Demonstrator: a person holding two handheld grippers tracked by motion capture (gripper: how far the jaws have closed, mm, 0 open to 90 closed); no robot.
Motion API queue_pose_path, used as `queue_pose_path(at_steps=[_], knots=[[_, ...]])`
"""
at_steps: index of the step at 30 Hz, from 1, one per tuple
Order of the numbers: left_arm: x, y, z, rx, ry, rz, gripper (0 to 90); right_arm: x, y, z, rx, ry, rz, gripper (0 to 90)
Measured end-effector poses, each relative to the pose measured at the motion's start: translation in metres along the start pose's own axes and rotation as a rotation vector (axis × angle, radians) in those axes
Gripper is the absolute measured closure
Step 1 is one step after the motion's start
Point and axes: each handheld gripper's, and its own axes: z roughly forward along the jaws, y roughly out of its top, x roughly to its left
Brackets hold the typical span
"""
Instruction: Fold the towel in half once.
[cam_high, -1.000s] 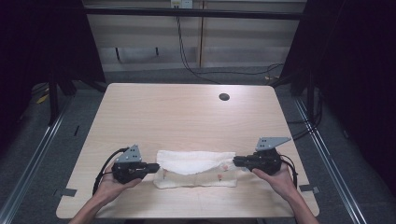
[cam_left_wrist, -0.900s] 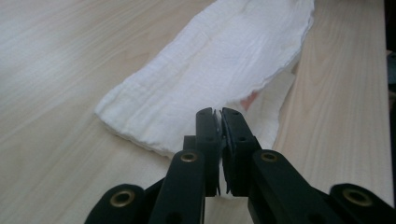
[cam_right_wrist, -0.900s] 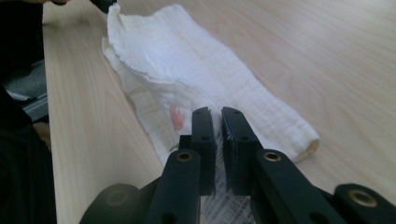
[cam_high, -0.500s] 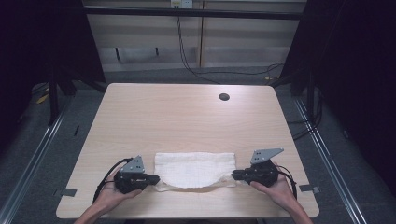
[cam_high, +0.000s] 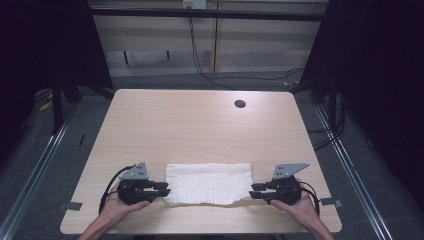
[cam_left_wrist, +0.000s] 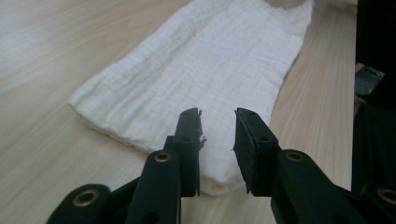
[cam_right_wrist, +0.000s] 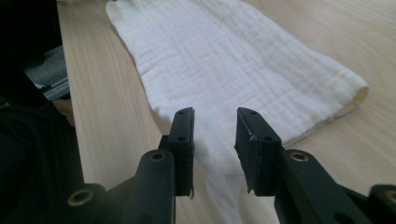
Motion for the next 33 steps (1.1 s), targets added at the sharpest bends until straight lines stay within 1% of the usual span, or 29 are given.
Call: queue_pose_path(at_steps=[2,3,4,6,7,8,9,10,11,12,13,14,15,16,17,18,20,22,23,24,25,26,27,28,29,30,31,32,33], knots=[[0.002,0.002,0.000,-0.001,0.004,0.002,69.3,0.000,0.002,-0.001,-0.017,0.010,0.004,65.3],[0.003,0.002,0.001,0.002,0.018,-0.004,68.9,0.000,0.004,-0.001,-0.020,0.005,0.001,65.1],[0.005,0.002,0.003,0.011,0.024,-0.002,68.9,0.000,0.005,-0.001,-0.025,0.012,0.004,65.0],[0.008,0.002,0.009,0.034,0.038,0.001,68.6,-0.001,0.007,0.000,-0.021,0.009,0.003,64.6],[0.009,0.001,0.012,0.047,0.033,0.001,68.7,-0.002,0.008,0.001,-0.026,0.020,0.006,65.0],[0.010,0.001,0.014,0.060,0.041,0.009,69.0,-0.003,0.009,0.002,-0.022,0.009,0.003,65.0],[0.010,0.000,0.018,0.069,0.039,0.010,68.7,-0.005,0.011,0.005,-0.011,-0.006,0.006,64.7],[0.011,0.000,0.020,0.091,0.039,0.022,68.8,-0.008,0.012,0.009,0.003,-0.024,0.009,63.9],[0.011,-0.001,0.023,0.102,0.040,0.026,68.8,-0.010,0.014,0.014,0.011,-0.042,0.017,62.6],[0.012,-0.002,0.026,0.124,0.043,0.037,69.6,-0.012,0.014,0.018,0.016,-0.054,0.021,61.7],[0.013,-0.003,0.029,0.131,0.050,0.036,71.4,-0.014,0.015,0.024,0.024,-0.059,0.028,60.2],[0.015,-0.003,0.031,0.131,0.042,0.044,71.8,-0.015,0.015,0.028,0.031,-0.059,0.027,59.2],[0.015,-0.001,0.031,0.135,0.043,0.036,72.1,-0.016,0.016,0.034,0.051,-0.083,0.019,56.9],[0.017,-0.001,0.032,0.139,0.036,0.035,71.5,-0.016,0.016,0.037,0.064,-0.096,0.014,55.2],[0.017,-0.001,0.032,0.133,0.036,0.033,71.2,-0.016,0.016,0.040,0.067,-0.099,0.017,54.1],[0.018,-0.002,0.032,0.131,0.034,0.036,71.4,-0.015,0.015,0.041,0.073,-0.109,0.014,53.2],[0.017,-0.001,0.034,0.122,0.046,0.032,71.8,-0.014,0.014,0.042,0.068,-0.125,0.011,52.3],[0.014,-0.001,0.037,0.120,0.052,0.047,71.0,-0.014,0.011,0.044,0.092,-0.135,0.010,51.5],[0.013,0.000,0.037,0.124,0.054,0.046,70.4,-0.013,0.009,0.047,0.122,-0.144,-0.015,51.4],[0.011,0.000,0.038,0.129,0.056,0.052,70.4,-0.012,0.008,0.046,0.120,-0.140,-0.020,51.7],[0.010,0.000,0.039,0.130,0.057,0.058,70.4,-0.012,0.008,0.045,0.121,-0.144,-0.013,54.9],[0.009,0.001,0.039,0.133,0.060,0.059,70.4,-0.011,0.006,0.044,0.123,-0.166,-0.026,58.4],[0.007,0.000,0.040,0.127,0.059,0.054,70.3,-0.009,0.005,0.042,0.126,-0.175,-0.034,60.7],[0.006,0.000,0.040,0.129,0.051,0.059,69.5,-0.009,0.004,0.041,0.129,-0.180,-0.036,66.0],[0.005,0.000,0.041,0.129,0.048,0.054,69.0,-0.008,0.002,0.038,0.132,-0.191,-0.033,70.2],[0.004,0.000,0.042,0.119,0.037,0.050,68.9,-0.010,0.001,0.035,0.140,-0.193,-0.023,73.7],[0.002,0.001,0.043,0.127,0.032,0.054,68.9,-0.012,0.000,0.033,0.132,-0.185,0.001,76.7],[0.000,0.002,0.045,0.124,0.034,0.056,68.9,-0.014,-0.002,0.030,0.129,-0.184,0.022,78.8],[-0.002,0.003,0.046,0.133,0.029,0.063,69.2,-0.015,-0.004,0.028,0.132,-0.185,0.031,80.8]])
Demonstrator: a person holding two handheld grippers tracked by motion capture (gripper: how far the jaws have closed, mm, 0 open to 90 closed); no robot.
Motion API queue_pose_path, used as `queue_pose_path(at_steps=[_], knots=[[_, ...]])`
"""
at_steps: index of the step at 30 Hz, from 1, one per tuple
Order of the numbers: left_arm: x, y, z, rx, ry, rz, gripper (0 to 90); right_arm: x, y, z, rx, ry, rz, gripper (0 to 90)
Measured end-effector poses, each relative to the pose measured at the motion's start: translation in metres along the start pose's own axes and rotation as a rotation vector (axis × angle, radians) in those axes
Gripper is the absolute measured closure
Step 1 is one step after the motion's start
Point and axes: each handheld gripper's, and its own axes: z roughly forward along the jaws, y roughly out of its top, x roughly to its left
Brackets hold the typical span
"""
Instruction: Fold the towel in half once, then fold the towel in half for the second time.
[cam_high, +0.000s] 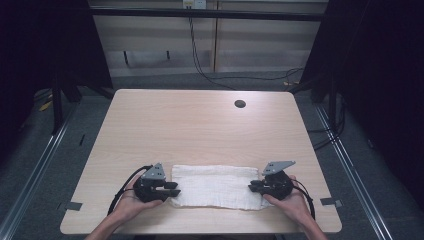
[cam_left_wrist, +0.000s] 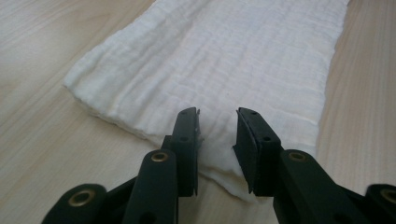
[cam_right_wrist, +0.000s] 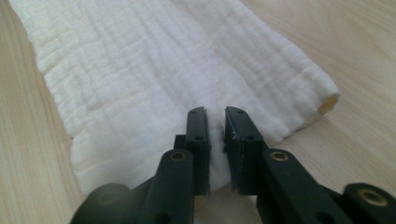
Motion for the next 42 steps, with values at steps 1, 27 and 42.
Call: queue_pose_path(at_steps=[1,27,42], knots=[[-0.003,0.001,0.002,-0.002,-0.011,0.002,70.5,-0.002,-0.002,-0.002,0.000,0.000,0.001,82.2],[0.056,0.050,-0.019,-0.110,0.122,-0.143,44.2,0.059,0.054,0.016,-0.077,0.172,-0.103,55.6],[0.065,0.035,-0.009,-0.078,0.074,-0.172,38.7,0.114,0.100,0.074,-0.050,0.303,-0.206,63.4]])
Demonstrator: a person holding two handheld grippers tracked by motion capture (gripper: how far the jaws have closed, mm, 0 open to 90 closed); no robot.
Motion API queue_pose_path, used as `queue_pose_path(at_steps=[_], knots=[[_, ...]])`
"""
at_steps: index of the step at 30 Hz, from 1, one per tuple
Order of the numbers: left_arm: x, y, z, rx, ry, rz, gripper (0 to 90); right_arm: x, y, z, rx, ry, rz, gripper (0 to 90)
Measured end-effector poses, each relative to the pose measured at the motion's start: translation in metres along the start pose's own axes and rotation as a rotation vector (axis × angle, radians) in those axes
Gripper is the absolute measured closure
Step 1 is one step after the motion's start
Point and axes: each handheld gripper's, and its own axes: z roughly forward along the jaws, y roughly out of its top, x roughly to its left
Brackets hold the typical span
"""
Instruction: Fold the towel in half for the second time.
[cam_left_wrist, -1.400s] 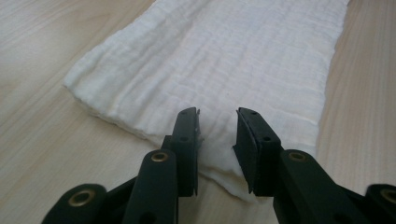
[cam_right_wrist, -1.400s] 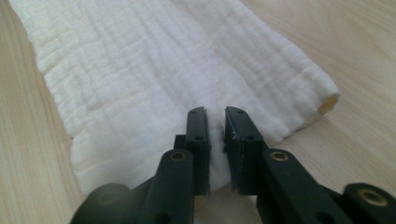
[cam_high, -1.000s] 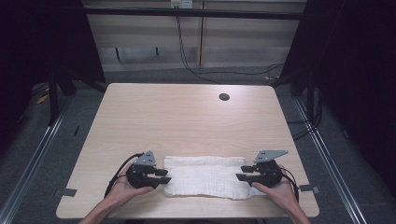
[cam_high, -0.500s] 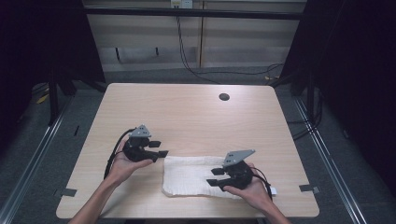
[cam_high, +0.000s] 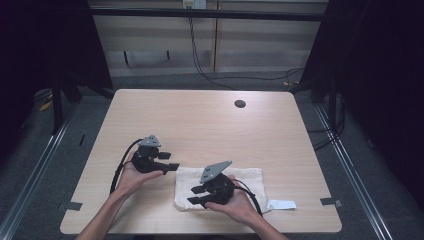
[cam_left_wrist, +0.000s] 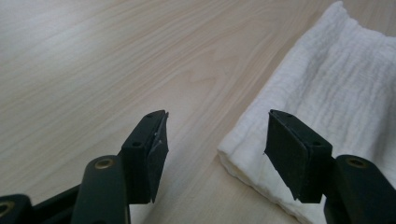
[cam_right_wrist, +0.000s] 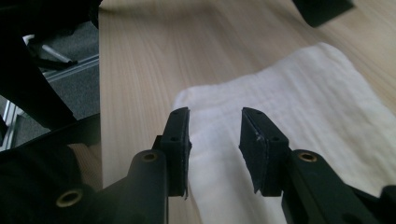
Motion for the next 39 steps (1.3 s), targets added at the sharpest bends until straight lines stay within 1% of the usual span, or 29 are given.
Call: queue_pose_path(at_steps=[1,2,4,5,6,8,9,11,12,14,15,16,18,19,20,22,23,24,25,26,28,31,32,34,35,38,39], knots=[[-0.001,0.000,0.001,0.006,0.008,0.008,38.8,0.001,0.002,0.004,0.005,0.006,-0.004,63.5],[-0.001,0.000,0.002,0.007,0.005,0.009,38.9,0.003,0.005,0.012,0.016,0.012,-0.018,63.4],[-0.002,0.000,0.003,0.005,0.017,0.015,39.0,0.005,0.009,0.021,0.026,0.023,-0.026,63.3],[-0.003,0.000,0.004,0.000,0.029,0.015,39.0,0.006,0.011,0.026,0.031,0.028,-0.039,63.3],[-0.003,0.000,0.005,0.000,0.030,0.017,39.0,0.009,0.014,0.030,0.042,0.031,-0.040,64.0],[-0.005,-0.001,0.006,0.010,0.033,0.022,38.7,0.013,0.015,0.036,0.046,0.016,-0.081,66.0],[-0.006,-0.001,0.006,0.009,0.033,0.023,38.5,0.015,0.016,0.038,0.042,0.023,-0.101,66.4],[-0.005,-0.001,0.006,0.012,0.035,0.022,38.4,0.019,0.016,0.041,0.045,0.007,-0.104,65.4],[-0.005,-0.002,0.006,0.007,0.033,0.019,38.3,0.020,0.015,0.044,0.066,0.012,-0.105,64.8],[-0.003,-0.002,0.006,0.009,0.039,0.016,38.1,0.021,0.011,0.050,0.080,-0.018,-0.120,62.2],[-0.002,-0.002,0.005,0.008,0.040,0.011,38.1,0.022,0.008,0.052,0.092,-0.022,-0.107,62.5],[-0.002,-0.002,0.005,0.008,0.039,0.010,38.1,0.023,0.005,0.053,0.061,-0.025,-0.124,63.2],[0.000,-0.003,0.005,-0.001,0.039,0.005,38.4,0.027,0.003,0.054,0.051,-0.061,-0.159,65.9],[0.000,-0.003,0.005,0.001,0.039,-0.001,38.4,0.028,0.003,0.054,0.048,-0.066,-0.161,70.0],[0.000,-0.004,0.007,0.009,0.038,0.000,38.6,0.028,0.001,0.054,0.037,-0.070,-0.155,74.6],[-0.001,-0.005,0.010,0.023,0.030,0.005,39.3,0.027,-0.001,0.053,0.022,-0.077,-0.138,79.3],[-0.002,-0.006,0.012,0.038,0.021,0.015,39.6,0.026,-0.001,0.052,0.025,-0.074,-0.137,82.0],[-0.003,-0.006,0.014,0.045,0.015,0.017,40.9,0.026,-0.001,0.051,0.032,-0.074,-0.133,83.4],[-0.004,-0.006,0.015,0.055,0.004,0.028,41.8,0.026,-0.001,0.051,0.033,-0.072,-0.128,83.9],[-0.005,-0.007,0.016,0.056,-0.002,0.031,43.2,0.025,-0.001,0.051,0.030,-0.066,-0.117,84.4],[-0.007,-0.007,0.018,0.062,-0.017,0.045,46.4,0.026,-0.001,0.050,0.036,-0.061,-0.109,84.8],[-0.008,-0.009,0.022,0.077,-0.027,0.059,50.0,0.024,-0.002,0.049,0.034,-0.046,-0.099,85.0],[-0.009,-0.010,0.023,0.091,-0.027,0.066,51.1,0.024,-0.002,0.049,0.033,-0.044,-0.097,85.0],[-0.010,-0.010,0.025,0.103,-0.032,0.075,52.7,0.024,-0.002,0.049,0.037,-0.045,-0.094,85.0],[-0.010,-0.011,0.025,0.112,-0.034,0.082,53.1,0.024,-0.002,0.049,0.036,-0.044,-0.091,85.0],[-0.010,-0.011,0.024,0.121,-0.042,0.082,51.4,0.024,-0.002,0.049,0.036,-0.041,-0.088,85.0],[-0.010,-0.011,0.024,0.110,-0.045,0.082,52.0,0.024,-0.001,0.049,0.036,-0.040,-0.087,85.0]])
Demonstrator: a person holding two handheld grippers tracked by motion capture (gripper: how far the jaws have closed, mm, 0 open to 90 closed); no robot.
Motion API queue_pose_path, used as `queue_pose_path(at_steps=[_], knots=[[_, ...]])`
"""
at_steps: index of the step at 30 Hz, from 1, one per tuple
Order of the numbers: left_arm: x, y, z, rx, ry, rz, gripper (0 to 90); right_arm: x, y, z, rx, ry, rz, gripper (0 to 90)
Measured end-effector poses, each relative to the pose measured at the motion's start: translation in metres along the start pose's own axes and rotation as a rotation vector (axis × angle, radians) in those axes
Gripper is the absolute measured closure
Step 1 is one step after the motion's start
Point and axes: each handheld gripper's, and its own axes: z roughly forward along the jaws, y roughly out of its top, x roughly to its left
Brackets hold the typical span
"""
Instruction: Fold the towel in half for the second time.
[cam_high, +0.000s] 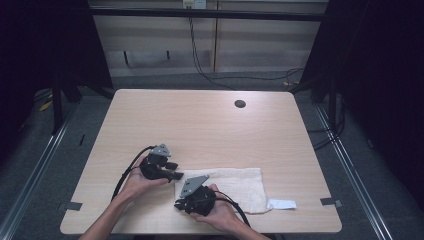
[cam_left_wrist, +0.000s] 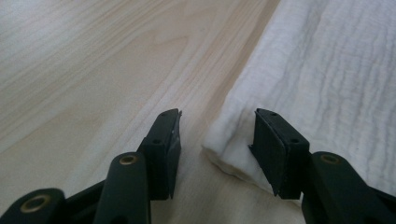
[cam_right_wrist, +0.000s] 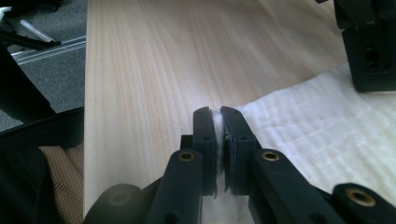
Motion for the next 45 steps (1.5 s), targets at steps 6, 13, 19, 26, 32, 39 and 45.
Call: queue_pose_path(at_steps=[6,13,19,26,32,39,45], knots=[[-0.007,-0.001,0.000,0.014,0.006,0.049,66.0,-0.002,0.001,0.000,0.006,0.014,0.014,85.0],[-0.010,-0.005,-0.005,0.022,0.007,0.049,85.0,-0.002,0.000,-0.003,0.009,0.007,0.009,86.0],[-0.002,-0.003,-0.013,-0.054,-0.024,-0.034,86.4,-0.006,0.006,-0.011,-0.039,0.036,0.054,86.2],[0.005,-0.004,-0.027,-0.131,-0.042,-0.091,86.5,-0.008,0.018,-0.021,-0.098,0.031,0.065,86.3],[0.007,-0.003,-0.031,-0.128,-0.028,-0.108,86.5,-0.008,0.022,-0.030,-0.117,0.021,0.067,86.3],[0.013,0.000,-0.044,-0.174,-0.044,-0.134,86.5,-0.009,0.034,-0.037,-0.155,0.030,0.060,86.3],[0.019,-0.003,-0.054,-0.190,-0.031,-0.139,86.4,-0.012,0.047,-0.030,-0.162,0.055,0.066,86.3]])
